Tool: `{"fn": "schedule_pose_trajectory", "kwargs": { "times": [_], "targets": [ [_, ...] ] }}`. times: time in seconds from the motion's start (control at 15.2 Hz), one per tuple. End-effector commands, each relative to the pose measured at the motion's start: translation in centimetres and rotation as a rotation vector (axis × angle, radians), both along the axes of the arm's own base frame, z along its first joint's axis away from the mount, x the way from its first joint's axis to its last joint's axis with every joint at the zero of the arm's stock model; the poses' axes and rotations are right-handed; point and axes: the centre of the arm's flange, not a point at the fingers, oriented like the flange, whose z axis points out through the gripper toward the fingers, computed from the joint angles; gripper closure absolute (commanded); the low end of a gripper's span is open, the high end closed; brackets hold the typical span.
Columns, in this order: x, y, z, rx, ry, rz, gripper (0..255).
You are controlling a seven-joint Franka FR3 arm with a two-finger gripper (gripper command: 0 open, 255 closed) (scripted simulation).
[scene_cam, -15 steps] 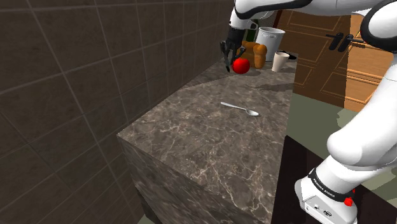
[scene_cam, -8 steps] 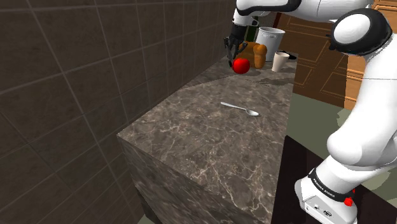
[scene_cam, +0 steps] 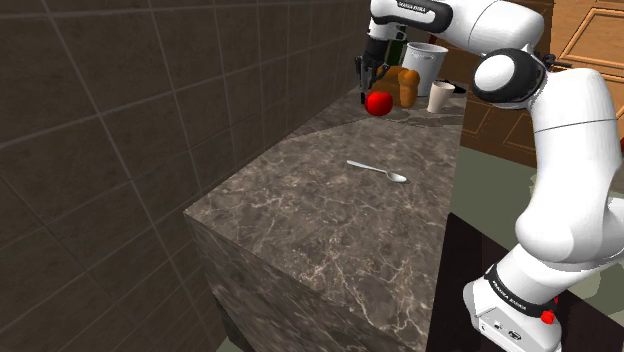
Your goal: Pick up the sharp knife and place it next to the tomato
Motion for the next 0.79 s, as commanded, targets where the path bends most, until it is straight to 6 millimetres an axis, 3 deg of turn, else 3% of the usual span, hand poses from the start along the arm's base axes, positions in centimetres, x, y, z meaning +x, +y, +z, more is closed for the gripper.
{"fn": "schedule_pose_trajectory", "kwargs": {
  "times": [0.0, 0.73],
  "targets": [
    [0.0, -0.1, -1.1, 0.0, -0.001, 0.0, 255],
    [0.0, -0.1, -6.9, 0.0, -0.001, 0.0, 255]
  ]
}}
